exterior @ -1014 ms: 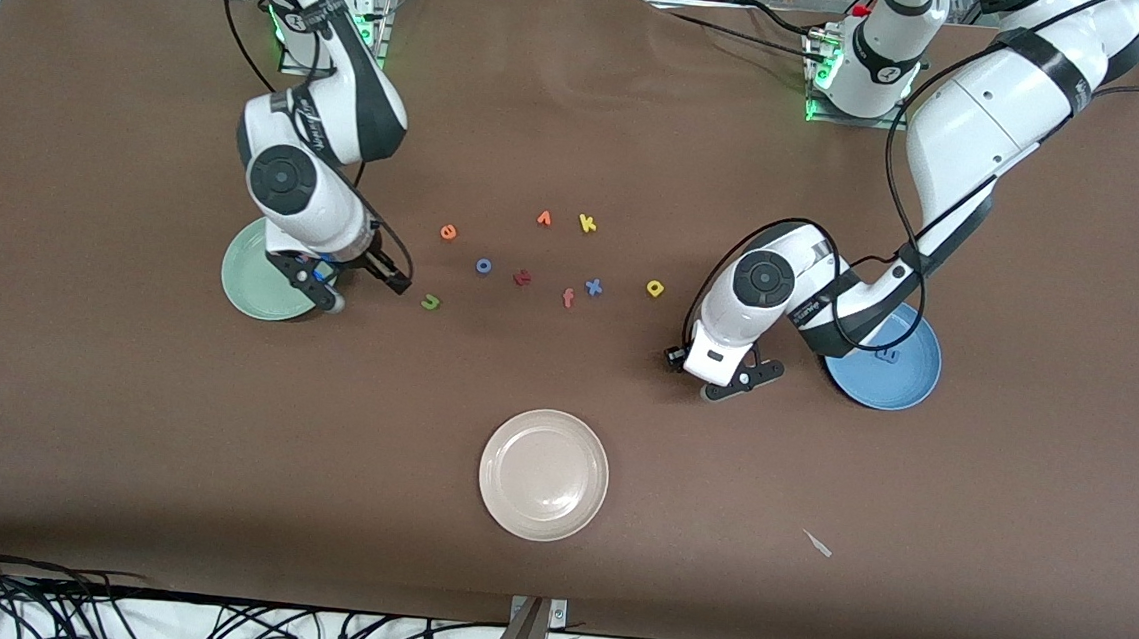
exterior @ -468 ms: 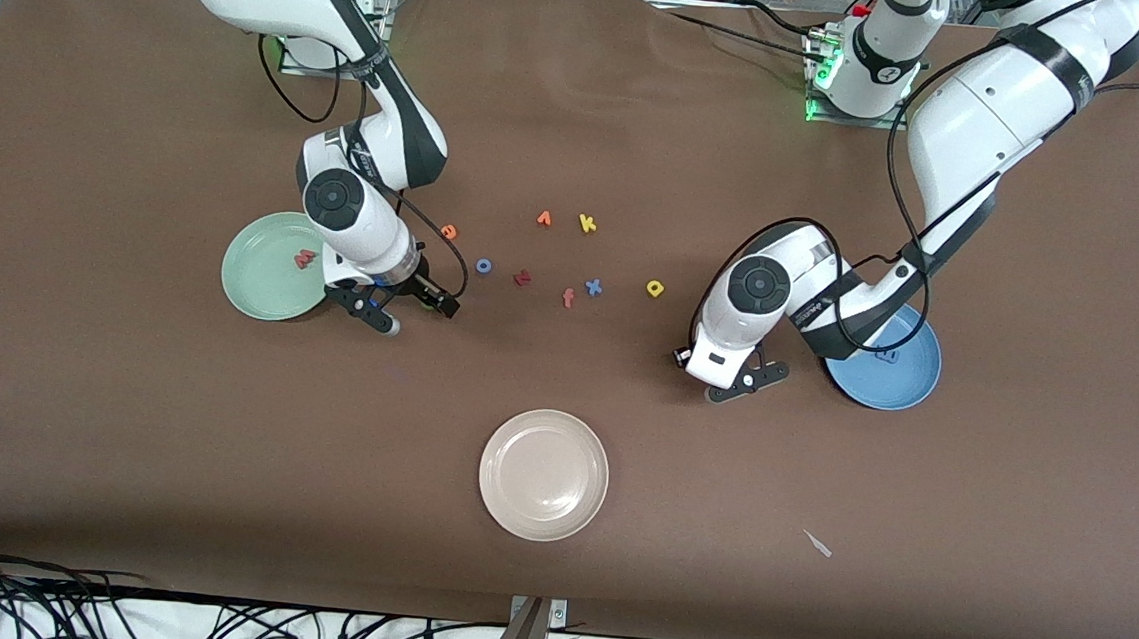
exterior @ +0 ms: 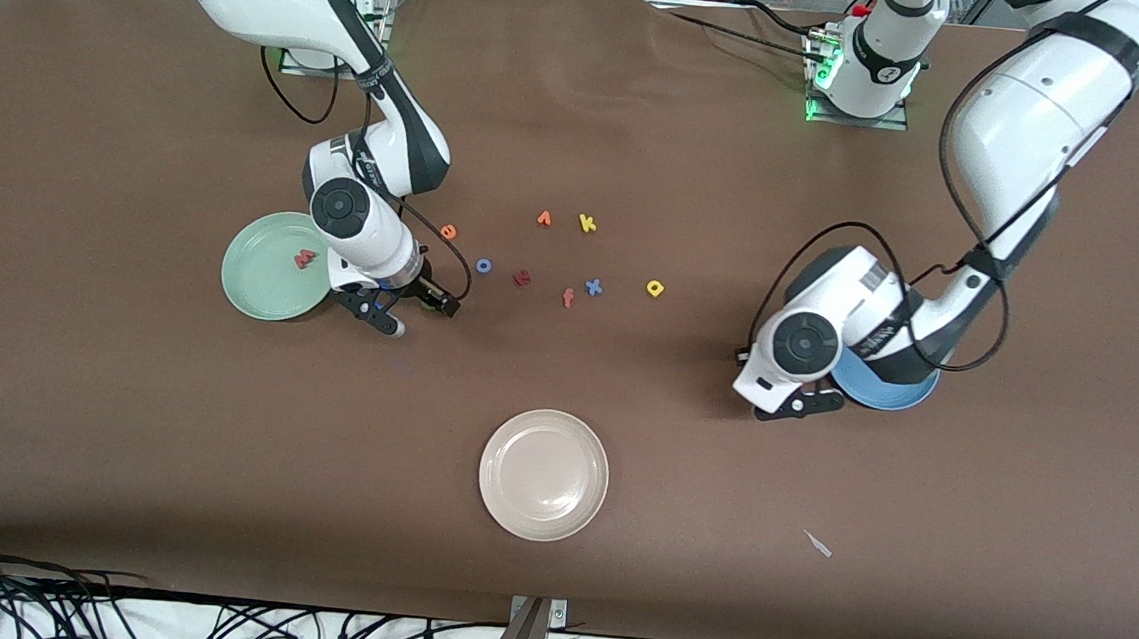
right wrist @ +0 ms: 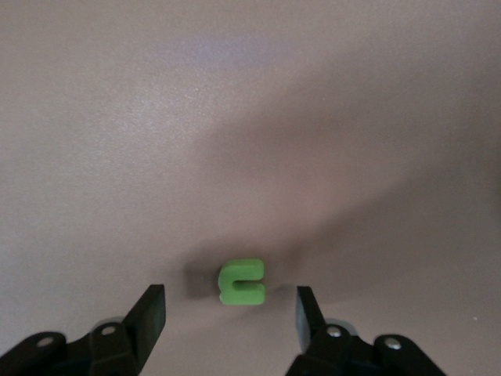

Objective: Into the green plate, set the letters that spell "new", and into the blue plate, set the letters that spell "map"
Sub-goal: 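Drop the teal p onto the blue plate with the left gripper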

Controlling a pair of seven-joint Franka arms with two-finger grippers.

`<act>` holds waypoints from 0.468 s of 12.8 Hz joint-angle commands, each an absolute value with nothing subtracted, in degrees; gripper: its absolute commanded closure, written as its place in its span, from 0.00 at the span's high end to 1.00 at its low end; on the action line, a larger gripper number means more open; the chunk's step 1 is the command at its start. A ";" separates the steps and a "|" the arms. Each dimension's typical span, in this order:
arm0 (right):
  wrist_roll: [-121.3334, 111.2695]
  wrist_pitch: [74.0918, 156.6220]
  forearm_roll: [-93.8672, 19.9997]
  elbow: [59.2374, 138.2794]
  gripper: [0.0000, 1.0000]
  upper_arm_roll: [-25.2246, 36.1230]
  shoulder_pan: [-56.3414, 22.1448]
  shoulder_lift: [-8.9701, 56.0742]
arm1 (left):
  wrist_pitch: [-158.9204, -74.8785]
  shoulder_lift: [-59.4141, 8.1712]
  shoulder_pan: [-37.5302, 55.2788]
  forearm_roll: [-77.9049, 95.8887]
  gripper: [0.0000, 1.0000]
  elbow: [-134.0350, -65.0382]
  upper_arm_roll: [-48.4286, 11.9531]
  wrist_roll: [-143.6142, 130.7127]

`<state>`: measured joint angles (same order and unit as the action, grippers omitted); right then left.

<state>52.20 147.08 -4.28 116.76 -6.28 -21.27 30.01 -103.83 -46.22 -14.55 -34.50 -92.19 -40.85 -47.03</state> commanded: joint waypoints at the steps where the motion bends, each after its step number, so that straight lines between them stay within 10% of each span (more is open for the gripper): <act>1: 50.63 147.39 -4.92 116.28 0.66 -6.59 -21.01 31.29 | -100.82 -43.60 -23.42 -31.82 0.00 -93.69 -43.76 -30.04; 4: 50.63 147.30 -4.57 116.28 0.61 -6.59 -21.01 31.38 | -103.25 -43.68 -33.99 -32.96 0.00 -97.98 -45.88 -13.92; 6: 50.71 147.22 -4.48 116.28 0.37 -6.50 -20.92 31.46 | -109.57 -41.76 -39.26 -33.39 0.00 -104.20 -47.54 -12.22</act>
